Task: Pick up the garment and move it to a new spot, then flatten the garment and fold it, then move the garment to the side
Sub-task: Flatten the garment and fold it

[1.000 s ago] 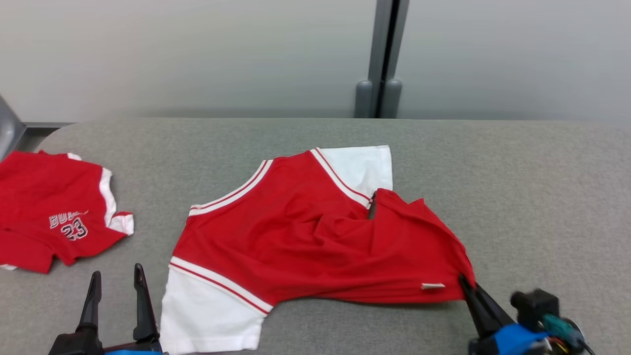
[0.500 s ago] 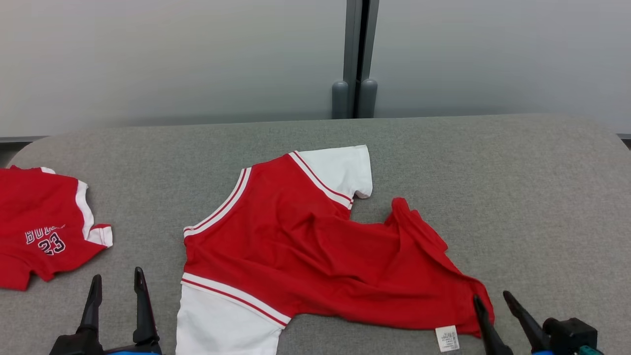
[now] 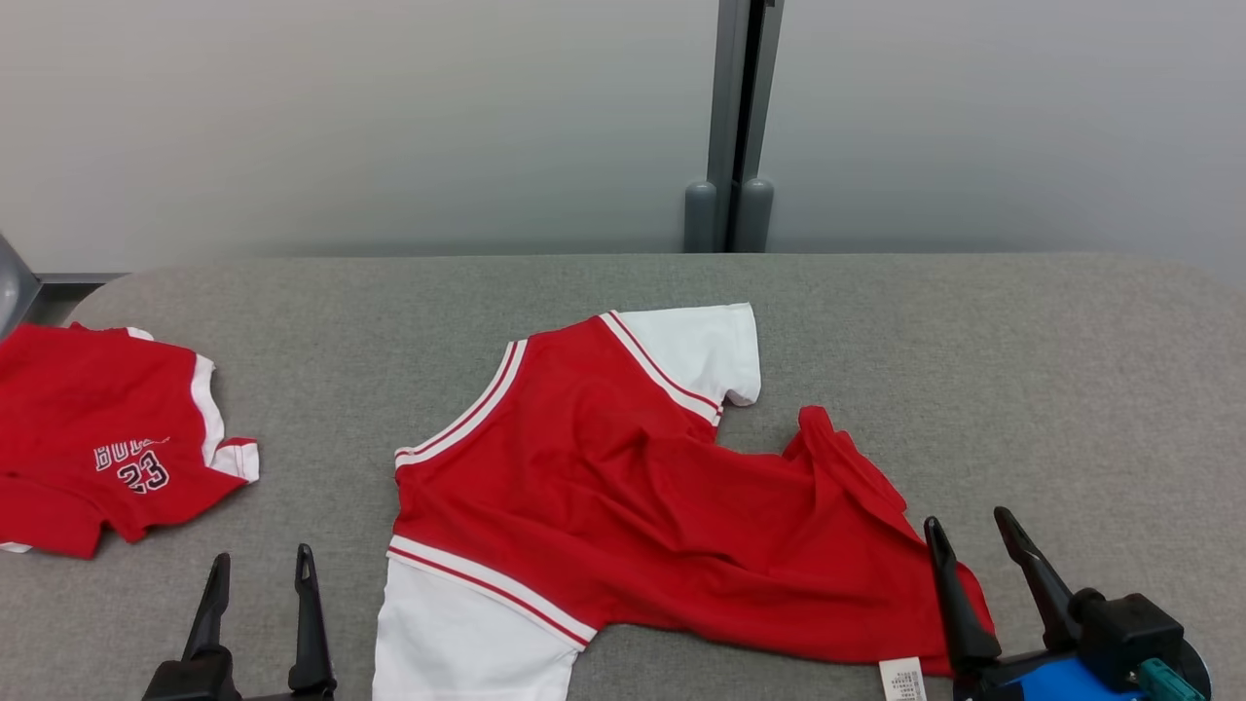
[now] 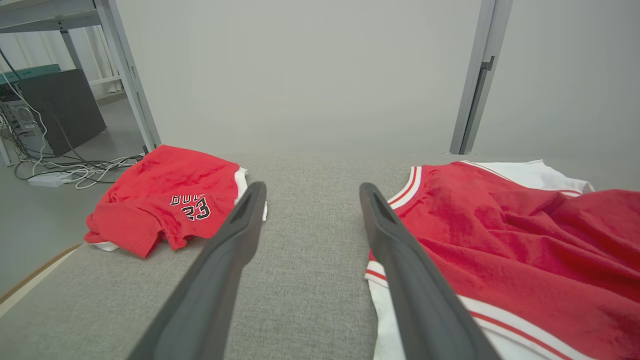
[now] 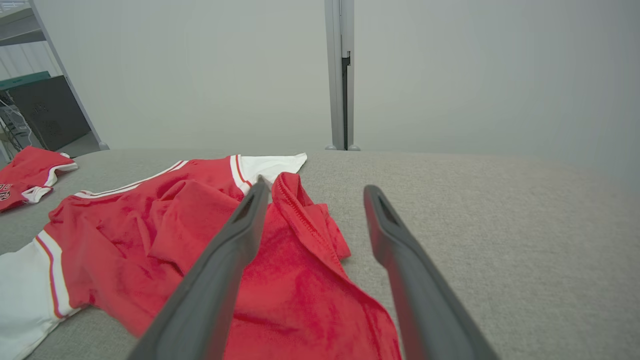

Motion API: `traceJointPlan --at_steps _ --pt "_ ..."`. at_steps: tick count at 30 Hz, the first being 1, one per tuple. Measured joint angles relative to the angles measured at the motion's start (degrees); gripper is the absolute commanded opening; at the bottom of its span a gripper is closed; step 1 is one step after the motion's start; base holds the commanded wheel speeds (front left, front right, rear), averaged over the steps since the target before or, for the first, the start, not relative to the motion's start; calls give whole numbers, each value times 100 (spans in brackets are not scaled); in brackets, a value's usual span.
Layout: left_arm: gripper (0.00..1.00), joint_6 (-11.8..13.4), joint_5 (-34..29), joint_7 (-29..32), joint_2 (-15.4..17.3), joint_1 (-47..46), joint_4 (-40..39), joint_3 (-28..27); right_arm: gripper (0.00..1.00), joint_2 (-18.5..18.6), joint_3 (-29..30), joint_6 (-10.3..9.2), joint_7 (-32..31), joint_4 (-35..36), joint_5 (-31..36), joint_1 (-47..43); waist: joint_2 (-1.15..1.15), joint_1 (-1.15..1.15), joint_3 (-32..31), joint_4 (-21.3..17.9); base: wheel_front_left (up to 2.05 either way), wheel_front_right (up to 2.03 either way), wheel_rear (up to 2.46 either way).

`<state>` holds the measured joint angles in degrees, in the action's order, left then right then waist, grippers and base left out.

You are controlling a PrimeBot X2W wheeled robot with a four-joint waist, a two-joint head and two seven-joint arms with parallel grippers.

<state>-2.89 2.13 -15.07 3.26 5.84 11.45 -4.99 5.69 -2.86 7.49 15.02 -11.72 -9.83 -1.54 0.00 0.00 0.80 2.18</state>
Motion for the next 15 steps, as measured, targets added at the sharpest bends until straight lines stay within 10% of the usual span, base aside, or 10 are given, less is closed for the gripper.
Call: traceJointPlan --at_steps 15 --pt "100 -11 -118 0 86 -2 281 146 100 -156 109 0 0 -70 352 -223 0 0 -99 52 0 0 0"
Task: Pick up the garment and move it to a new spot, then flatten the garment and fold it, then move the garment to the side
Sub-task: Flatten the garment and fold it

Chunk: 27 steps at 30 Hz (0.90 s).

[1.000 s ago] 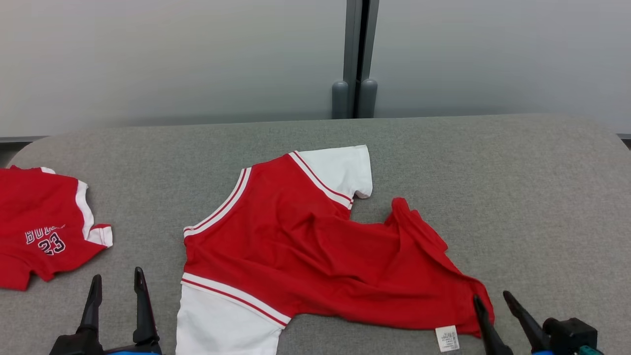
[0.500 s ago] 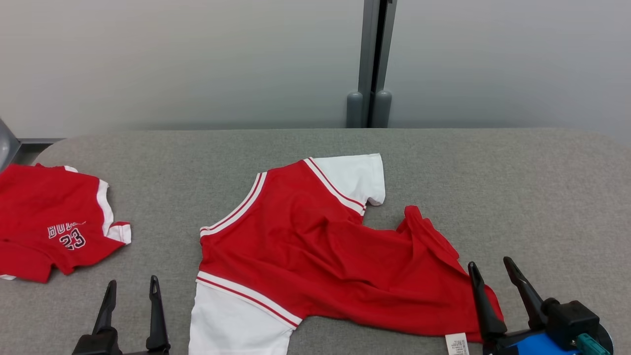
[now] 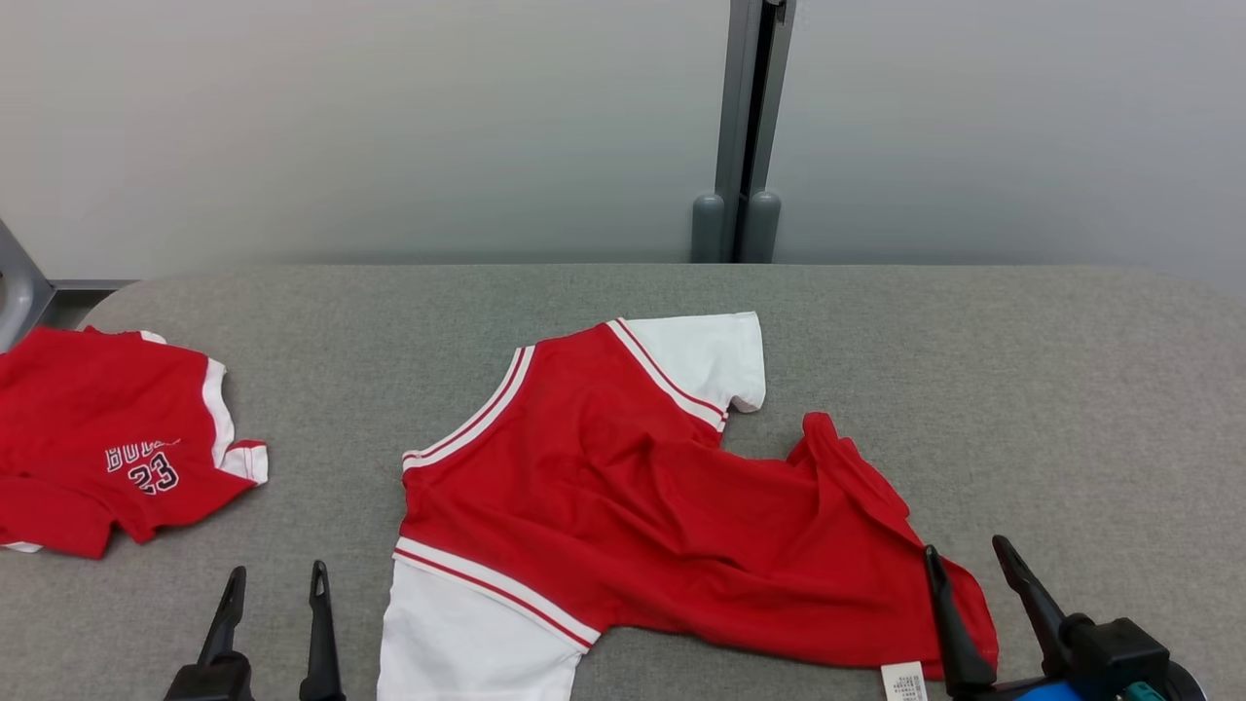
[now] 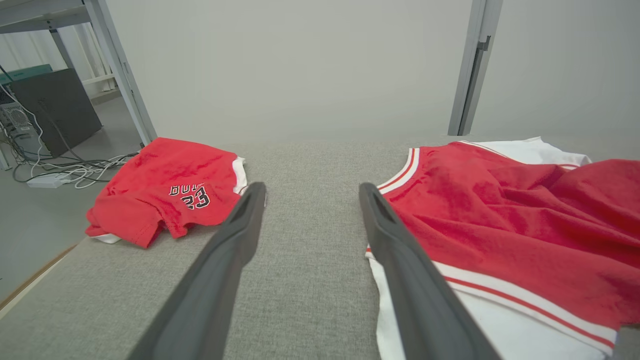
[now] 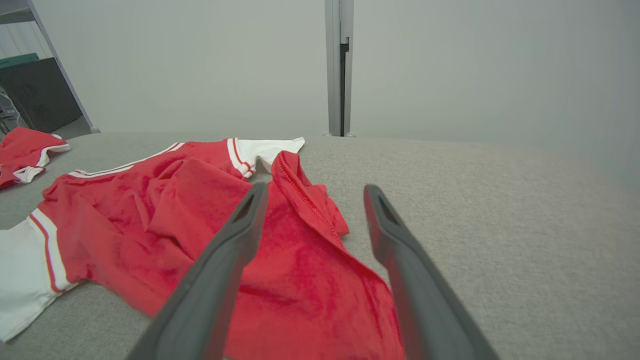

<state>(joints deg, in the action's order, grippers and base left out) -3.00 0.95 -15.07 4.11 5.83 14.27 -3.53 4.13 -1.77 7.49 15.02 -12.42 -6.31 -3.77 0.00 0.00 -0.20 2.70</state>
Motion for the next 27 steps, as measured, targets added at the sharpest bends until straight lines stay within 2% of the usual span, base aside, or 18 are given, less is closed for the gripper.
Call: traceJointPlan --at_steps 27 --pt "100 68 49 0 71 -13 75 25 100 -38 -36 0 1 -194 83 15 0 0 -40 -64 0 0 0"
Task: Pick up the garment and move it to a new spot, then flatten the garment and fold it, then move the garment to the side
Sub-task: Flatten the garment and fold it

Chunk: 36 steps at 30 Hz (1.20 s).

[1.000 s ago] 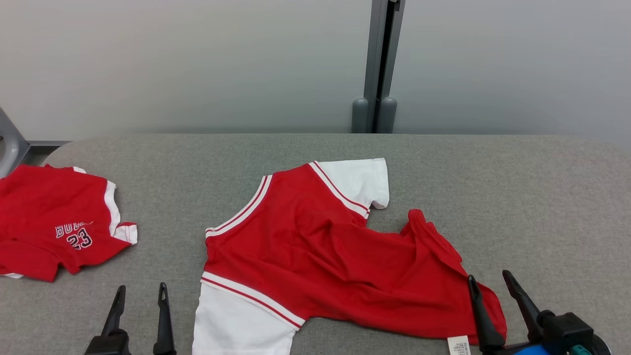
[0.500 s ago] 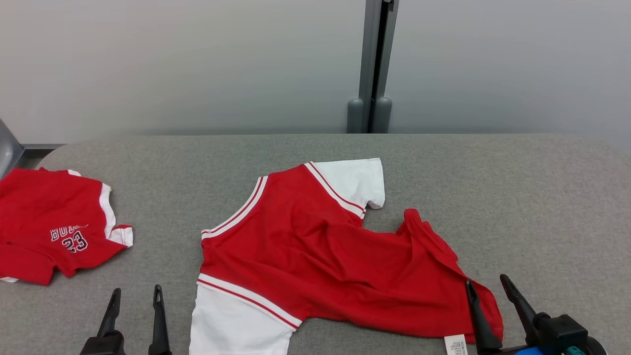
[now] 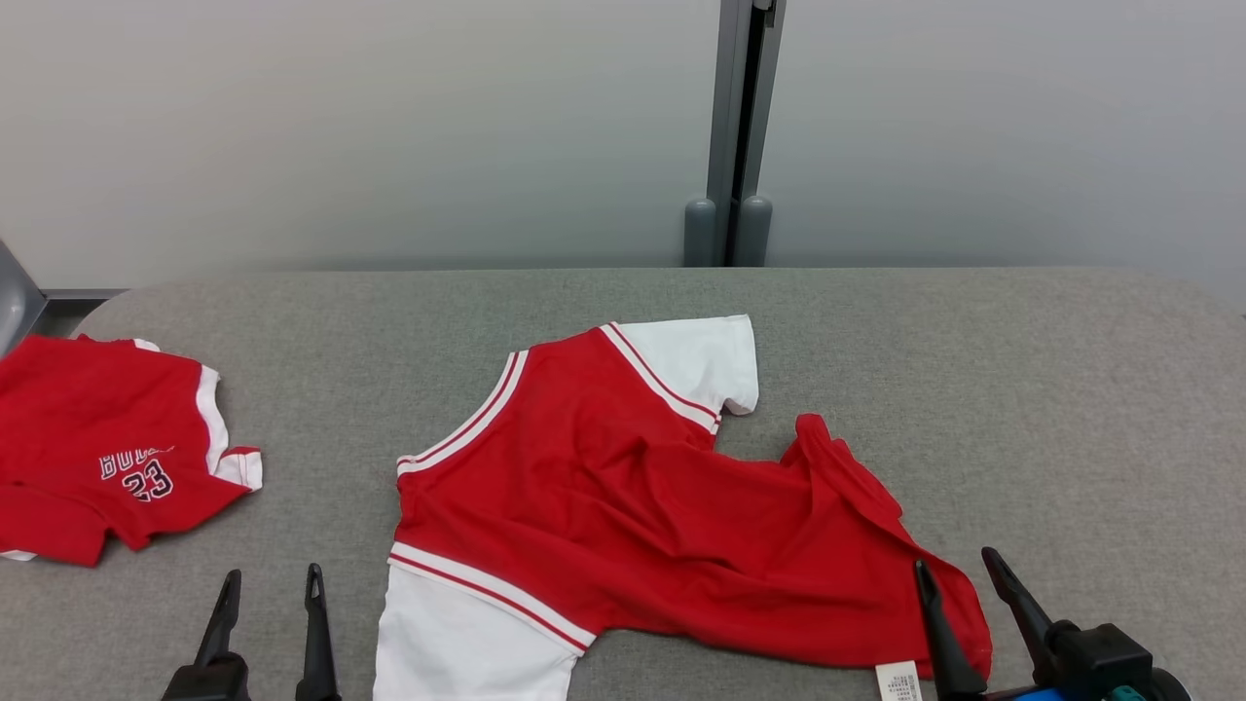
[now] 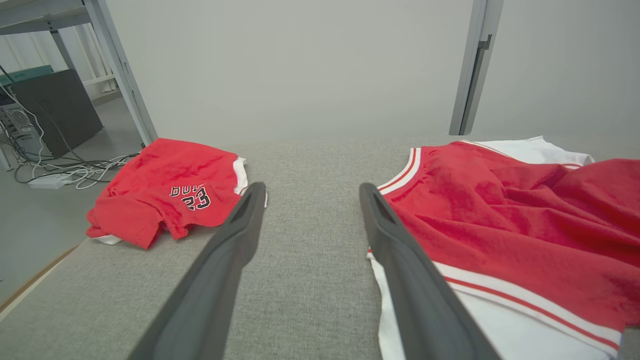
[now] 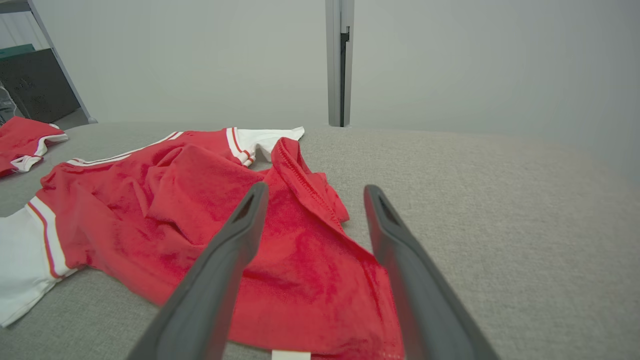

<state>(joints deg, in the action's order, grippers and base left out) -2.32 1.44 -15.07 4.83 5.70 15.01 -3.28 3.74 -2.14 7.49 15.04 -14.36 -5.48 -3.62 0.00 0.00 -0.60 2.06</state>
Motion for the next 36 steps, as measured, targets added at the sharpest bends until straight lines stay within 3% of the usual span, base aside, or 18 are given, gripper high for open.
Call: traceJointPlan --at_steps 9,15,34,35,36 --pt "100 -190 108 0 -5 4 509 190 100 62 174 0 0 -382 52 4 0 0 5 -22 0 0 0" --pt "100 -390 331 0 -71 2 1319 526 100 225 355 0 0 -1080 111 60 0 0 71 -21 0 0 0" --pt "100 -466 850 -25 -68 -648 2586 738 100 260 -110 0 0 -2052 -92 622 0 0 457 -111 0 0 0" --pt "100 -476 913 -29 -79 -699 2644 771 49 261 -135 0 0 -2095 -122 649 0 0 477 -118 0 0 0" --pt "92 -476 933 -34 -83 -754 2717 809 14 264 -152 0 0 -2119 -138 681 0 0 494 -124 0 0 0"
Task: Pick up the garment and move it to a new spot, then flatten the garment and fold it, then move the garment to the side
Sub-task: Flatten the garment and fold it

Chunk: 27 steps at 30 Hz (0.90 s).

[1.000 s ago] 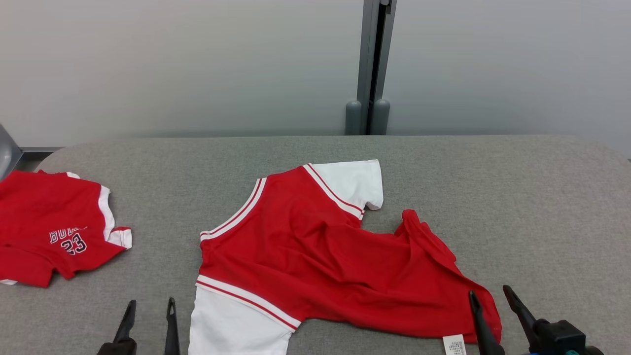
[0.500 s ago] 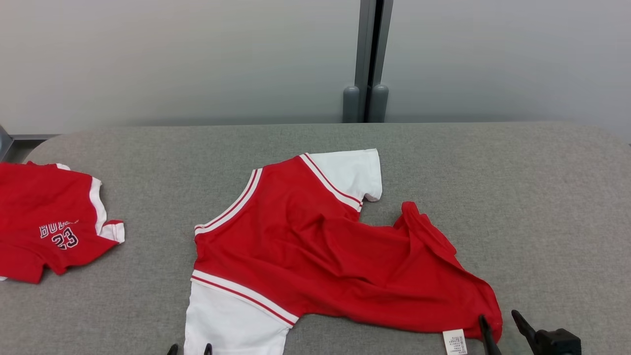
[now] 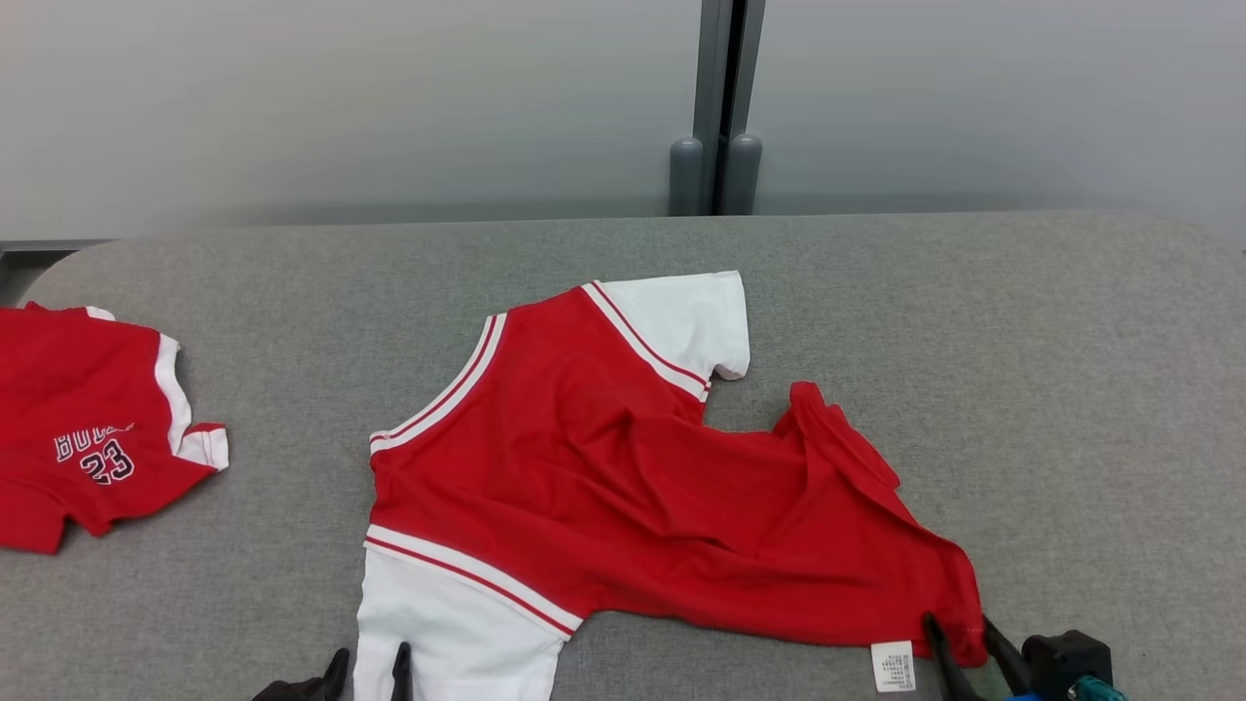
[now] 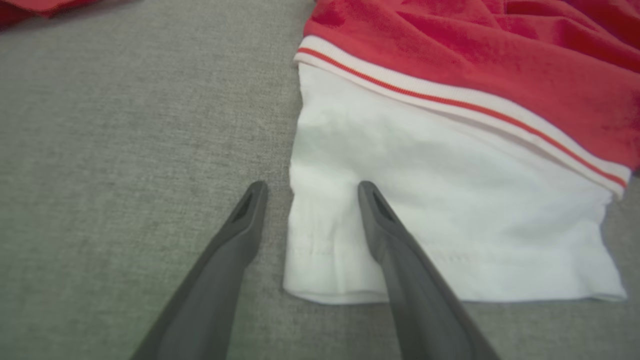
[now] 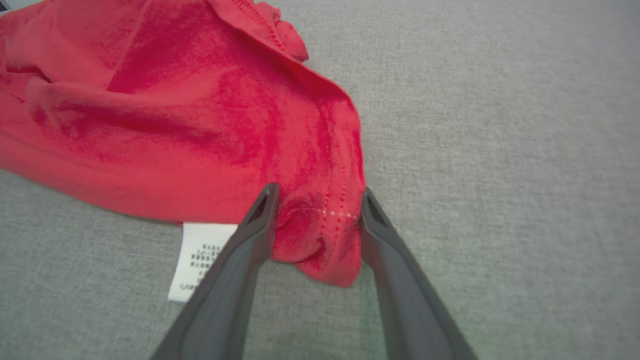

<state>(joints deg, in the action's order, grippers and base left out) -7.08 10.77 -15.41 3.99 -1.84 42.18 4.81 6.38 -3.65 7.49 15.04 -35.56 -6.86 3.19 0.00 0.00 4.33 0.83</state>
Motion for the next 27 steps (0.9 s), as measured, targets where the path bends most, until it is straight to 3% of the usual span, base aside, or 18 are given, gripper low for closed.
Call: traceJointPlan --at_steps 1,2,8,16,21,27 --pt "36 -2 83 0 0 -48 68 34 0 10 -26 0 0 -35 -41 28 0 0 13 -4 0 0 0" --pt "0 -2 168 -2 3 -87 114 75 0 15 -68 0 0 -64 -89 48 0 0 25 -10 0 0 0" --pt "0 -12 631 8 -20 -193 5 287 0 47 -156 0 0 294 -300 98 0 0 54 -27 0 0 0" --pt "0 -13 1455 34 -32 -595 -1506 257 0 82 -709 0 0 1568 -904 351 0 0 247 -42 0 0 0" --pt "0 -13 1803 108 403 -1877 -1784 526 0 430 -1037 0 0 1837 -999 1600 -1 -1 604 -152 0 0 0" --pt "0 -14 2267 672 857 -4102 -1582 522 0 621 -1357 -1 1 1296 -1471 3835 -2 -1 1232 -327 0 0 0"
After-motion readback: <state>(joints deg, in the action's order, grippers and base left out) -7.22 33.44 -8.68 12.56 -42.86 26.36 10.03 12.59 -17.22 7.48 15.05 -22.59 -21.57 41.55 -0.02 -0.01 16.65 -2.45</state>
